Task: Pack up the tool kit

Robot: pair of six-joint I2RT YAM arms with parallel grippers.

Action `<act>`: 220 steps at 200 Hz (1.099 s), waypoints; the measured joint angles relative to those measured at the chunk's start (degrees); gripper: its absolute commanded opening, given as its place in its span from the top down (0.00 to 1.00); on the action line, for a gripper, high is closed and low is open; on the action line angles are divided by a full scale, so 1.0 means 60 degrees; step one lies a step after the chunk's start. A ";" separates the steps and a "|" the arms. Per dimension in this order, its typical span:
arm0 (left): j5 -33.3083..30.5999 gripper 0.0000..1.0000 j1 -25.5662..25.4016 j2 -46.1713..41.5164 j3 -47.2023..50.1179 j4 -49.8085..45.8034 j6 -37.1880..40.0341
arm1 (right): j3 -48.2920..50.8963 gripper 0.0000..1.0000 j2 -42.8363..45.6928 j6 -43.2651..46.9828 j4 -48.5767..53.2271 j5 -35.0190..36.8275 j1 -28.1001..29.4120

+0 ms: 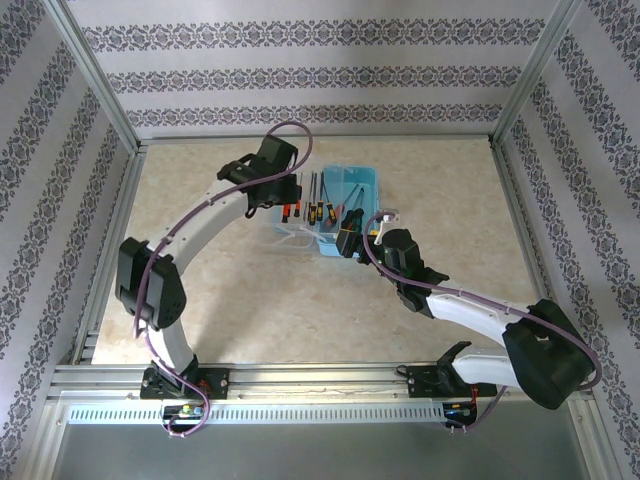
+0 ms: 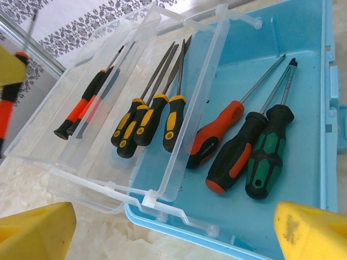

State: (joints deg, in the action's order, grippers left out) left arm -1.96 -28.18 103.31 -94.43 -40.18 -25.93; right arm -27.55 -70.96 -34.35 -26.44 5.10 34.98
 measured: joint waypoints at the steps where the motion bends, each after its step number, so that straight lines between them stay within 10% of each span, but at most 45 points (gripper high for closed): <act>1: 0.0004 0.85 0.0000 0.0040 -0.0044 -0.0015 0.0000 | 0.0000 0.06 0.0000 -0.0004 0.0000 0.0000 0.0000; 220: 0.0401 0.79 -0.0062 0.2492 -0.2204 -0.0284 0.0080 | 0.0051 0.07 0.0095 0.0000 0.0004 0.0000 0.0000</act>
State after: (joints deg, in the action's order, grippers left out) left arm 0.45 -28.56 118.26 -107.66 -41.89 -25.45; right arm -27.24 -70.39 -34.35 -26.41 5.10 34.98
